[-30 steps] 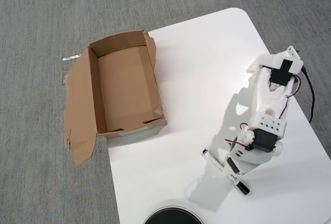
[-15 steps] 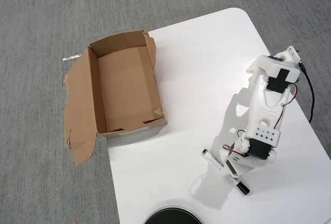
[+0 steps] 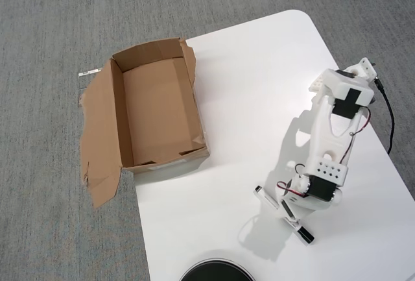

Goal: Grasp a pen and put it in the box.

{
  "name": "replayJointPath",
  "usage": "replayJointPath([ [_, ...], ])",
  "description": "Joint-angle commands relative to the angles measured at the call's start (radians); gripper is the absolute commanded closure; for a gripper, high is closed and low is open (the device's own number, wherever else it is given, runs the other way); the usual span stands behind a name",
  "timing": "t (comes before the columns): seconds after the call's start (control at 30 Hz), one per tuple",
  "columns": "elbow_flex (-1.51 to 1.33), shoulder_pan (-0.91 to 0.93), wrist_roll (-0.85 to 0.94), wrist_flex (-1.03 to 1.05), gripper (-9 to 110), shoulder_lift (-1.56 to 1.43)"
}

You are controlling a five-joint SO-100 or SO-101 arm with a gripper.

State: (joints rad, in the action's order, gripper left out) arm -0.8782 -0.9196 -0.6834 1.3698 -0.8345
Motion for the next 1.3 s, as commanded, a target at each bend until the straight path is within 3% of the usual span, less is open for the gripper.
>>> replayJointPath([
  [0.0, 0.031, 0.012, 0.007, -0.008, 82, -0.009],
  [1.03, 0.027, 0.015, -0.012, 0.109, 83, 0.057],
  [1.27, 0.025, 0.015, -0.013, 0.109, 102, 0.057],
])
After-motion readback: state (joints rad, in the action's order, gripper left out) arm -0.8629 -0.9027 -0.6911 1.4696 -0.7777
